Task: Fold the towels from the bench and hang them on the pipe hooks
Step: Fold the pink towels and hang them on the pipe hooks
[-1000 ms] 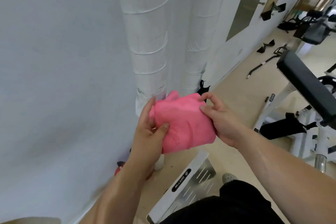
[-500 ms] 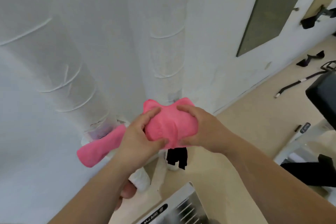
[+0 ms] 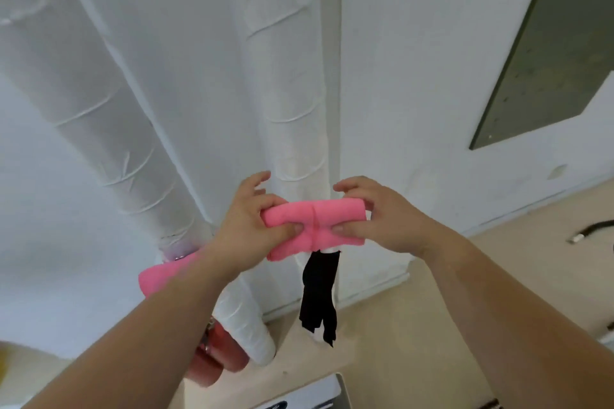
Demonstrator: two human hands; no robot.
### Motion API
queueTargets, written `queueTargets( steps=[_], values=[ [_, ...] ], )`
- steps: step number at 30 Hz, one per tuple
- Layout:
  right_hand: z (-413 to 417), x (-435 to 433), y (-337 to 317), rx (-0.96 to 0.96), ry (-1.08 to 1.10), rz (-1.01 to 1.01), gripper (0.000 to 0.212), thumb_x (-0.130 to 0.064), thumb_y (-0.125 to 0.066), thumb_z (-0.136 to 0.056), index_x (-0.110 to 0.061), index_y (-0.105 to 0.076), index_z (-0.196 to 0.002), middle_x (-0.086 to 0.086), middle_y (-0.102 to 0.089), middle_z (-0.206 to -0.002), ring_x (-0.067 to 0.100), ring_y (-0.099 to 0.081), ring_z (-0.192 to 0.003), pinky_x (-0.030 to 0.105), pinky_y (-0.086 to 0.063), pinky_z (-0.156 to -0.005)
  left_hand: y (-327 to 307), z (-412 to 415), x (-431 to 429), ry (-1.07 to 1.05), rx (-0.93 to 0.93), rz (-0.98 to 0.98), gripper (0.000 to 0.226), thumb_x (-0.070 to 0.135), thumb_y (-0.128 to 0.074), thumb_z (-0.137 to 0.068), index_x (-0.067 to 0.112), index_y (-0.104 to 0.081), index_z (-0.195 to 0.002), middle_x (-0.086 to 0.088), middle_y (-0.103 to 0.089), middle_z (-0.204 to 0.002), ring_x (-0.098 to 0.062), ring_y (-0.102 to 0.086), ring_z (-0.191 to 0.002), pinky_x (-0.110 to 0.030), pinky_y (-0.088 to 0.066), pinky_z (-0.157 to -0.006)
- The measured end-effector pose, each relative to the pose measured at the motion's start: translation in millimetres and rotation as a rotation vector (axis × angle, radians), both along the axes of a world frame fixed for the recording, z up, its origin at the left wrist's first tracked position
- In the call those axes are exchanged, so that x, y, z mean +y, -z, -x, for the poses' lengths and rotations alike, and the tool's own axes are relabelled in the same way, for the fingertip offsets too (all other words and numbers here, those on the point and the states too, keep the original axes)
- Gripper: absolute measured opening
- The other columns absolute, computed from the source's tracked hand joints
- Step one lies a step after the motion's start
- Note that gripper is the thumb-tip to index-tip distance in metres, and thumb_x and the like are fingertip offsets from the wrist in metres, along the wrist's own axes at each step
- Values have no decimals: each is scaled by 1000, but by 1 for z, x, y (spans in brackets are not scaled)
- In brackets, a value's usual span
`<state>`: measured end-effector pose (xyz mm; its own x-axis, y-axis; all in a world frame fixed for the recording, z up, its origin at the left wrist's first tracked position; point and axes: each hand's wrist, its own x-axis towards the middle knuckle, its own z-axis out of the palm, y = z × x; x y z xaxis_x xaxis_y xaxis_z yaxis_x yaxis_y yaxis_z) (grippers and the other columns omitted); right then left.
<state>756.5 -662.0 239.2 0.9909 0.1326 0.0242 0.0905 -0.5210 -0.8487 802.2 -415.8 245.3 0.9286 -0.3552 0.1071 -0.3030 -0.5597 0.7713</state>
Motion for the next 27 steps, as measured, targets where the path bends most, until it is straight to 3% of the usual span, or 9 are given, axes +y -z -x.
queueTargets(
  steps=[1,3,6,12,16,19,22,25,27],
  values=[
    [1,-3,-12,6,-25,-94,24,-18,-84,-80,-24,-72,-101,-9,-63,-126,3,-63,-111,21,-49,-90,-14,0,-1,37,30,43,20,19,-86,-77,23,-75,-94,16,-45,-141,3,-51,-120,-18,-45,-92],
    [1,-7,-36,-2,-52,-255,21,-9,-78,-85,-16,-73,-104,-2,-75,-103,11,-71,-95,26,-56,-80,-41,1,-3,61,93,169,19,14,-83,-81,20,-75,-97,13,-68,-114,-3,-68,-97,-17,-52,-76],
    [-7,-5,-71,-87,-21,-359,16,-9,-72,-91,-17,-72,-104,-4,-76,-94,10,-72,-91,24,-55,-78,-75,0,-10,32,30,302,17,10,-78,-86,18,-70,-99,-1,-68,-83,-14,-65,-71,-31,-53,-62],
    [-35,3,-131,-323,58,-501,37,-6,-63,-96,-38,-58,-114,11,-65,-104,21,-67,-84,42,-63,-78,-126,-5,-31,-33,-195,498,34,21,-69,-95,44,-59,-116,3,-63,-112,-8,-66,-86,-22,-56,-70],
    [-51,5,-168,-480,57,-453,27,2,-51,-98,-21,-63,-94,1,-61,-102,19,-63,-79,38,-63,-65,-153,-13,-42,-42,-312,500,44,17,-79,-83,41,-63,-115,7,-58,-125,-14,-62,-108,-32,-55,-88],
    [-64,4,-193,-537,6,-430,36,9,-44,-95,-12,-66,-77,2,-61,-93,18,-62,-74,34,-60,-64,-179,-21,-46,-70,-471,471,41,1,-75,-84,41,-71,-93,6,-58,-123,-5,-58,-112,-26,-49,-95],
    [-75,1,-218,-577,-47,-443,34,5,-53,-94,-16,-73,-76,0,-67,-93,17,-66,-80,37,-61,-70,-207,-31,-46,-96,-529,469,45,-1,-77,-81,44,-73,-77,4,-60,-117,-4,-60,-109,-23,-49,-92],
    [-89,-4,-240,-650,-73,-386,9,-10,-80,-81,-16,-75,-85,2,-71,-96,21,-70,-88,43,-62,-80,-236,-43,-47,-127,-593,456,27,11,-82,-81,37,-74,-76,2,-61,-116,-6,-61,-107,-23,-51,-91],
    [-99,-7,-257,-720,-49,-298,21,-20,-89,-73,-21,-75,-89,-2,-71,-98,19,-69,-94,39,-59,-86,-255,-52,-50,-139,-653,427,21,16,-83,-81,34,-74,-75,0,-61,-116,-7,-61,-107,-18,-49,-88]
  ],
)
